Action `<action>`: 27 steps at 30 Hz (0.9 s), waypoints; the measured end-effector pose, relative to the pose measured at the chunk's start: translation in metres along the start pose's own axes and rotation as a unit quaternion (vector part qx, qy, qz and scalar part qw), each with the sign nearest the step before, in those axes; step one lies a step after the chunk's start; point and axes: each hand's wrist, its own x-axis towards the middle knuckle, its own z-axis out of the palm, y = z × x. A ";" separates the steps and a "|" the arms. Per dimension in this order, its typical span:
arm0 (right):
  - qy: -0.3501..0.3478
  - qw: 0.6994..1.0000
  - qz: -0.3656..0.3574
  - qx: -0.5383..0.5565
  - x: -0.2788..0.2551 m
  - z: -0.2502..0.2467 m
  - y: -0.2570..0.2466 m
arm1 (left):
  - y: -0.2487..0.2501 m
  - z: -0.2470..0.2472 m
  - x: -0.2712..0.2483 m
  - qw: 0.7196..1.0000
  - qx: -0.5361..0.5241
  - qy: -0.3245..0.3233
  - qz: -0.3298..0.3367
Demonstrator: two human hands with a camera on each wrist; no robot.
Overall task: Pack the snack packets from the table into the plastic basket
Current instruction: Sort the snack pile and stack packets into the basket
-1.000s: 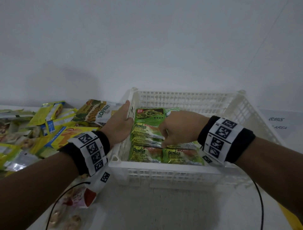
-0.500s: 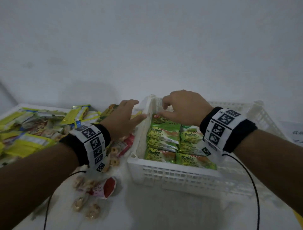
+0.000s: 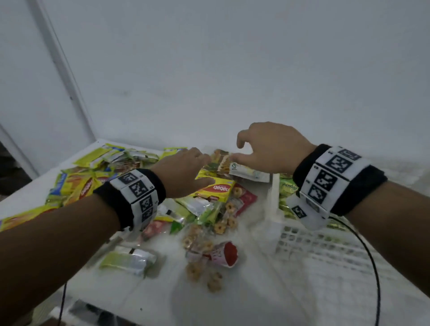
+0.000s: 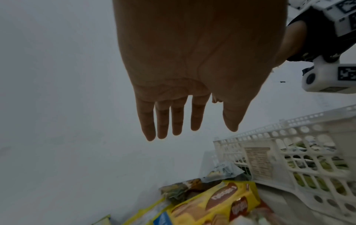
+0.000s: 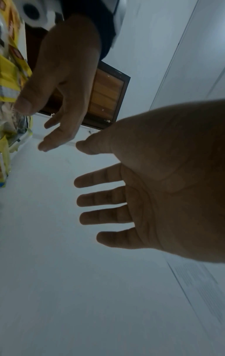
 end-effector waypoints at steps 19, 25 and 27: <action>-0.168 0.974 -0.045 0.148 -0.017 0.114 -0.201 | -0.112 0.070 -0.141 0.966 -0.042 -0.230 0.109; -0.173 0.961 -0.091 0.197 -0.022 0.122 -0.210 | -0.119 0.087 -0.151 0.974 -0.125 -0.153 0.108; -0.134 0.964 -0.091 0.212 -0.021 0.123 -0.209 | -0.125 0.083 -0.153 0.966 -0.212 -0.111 0.094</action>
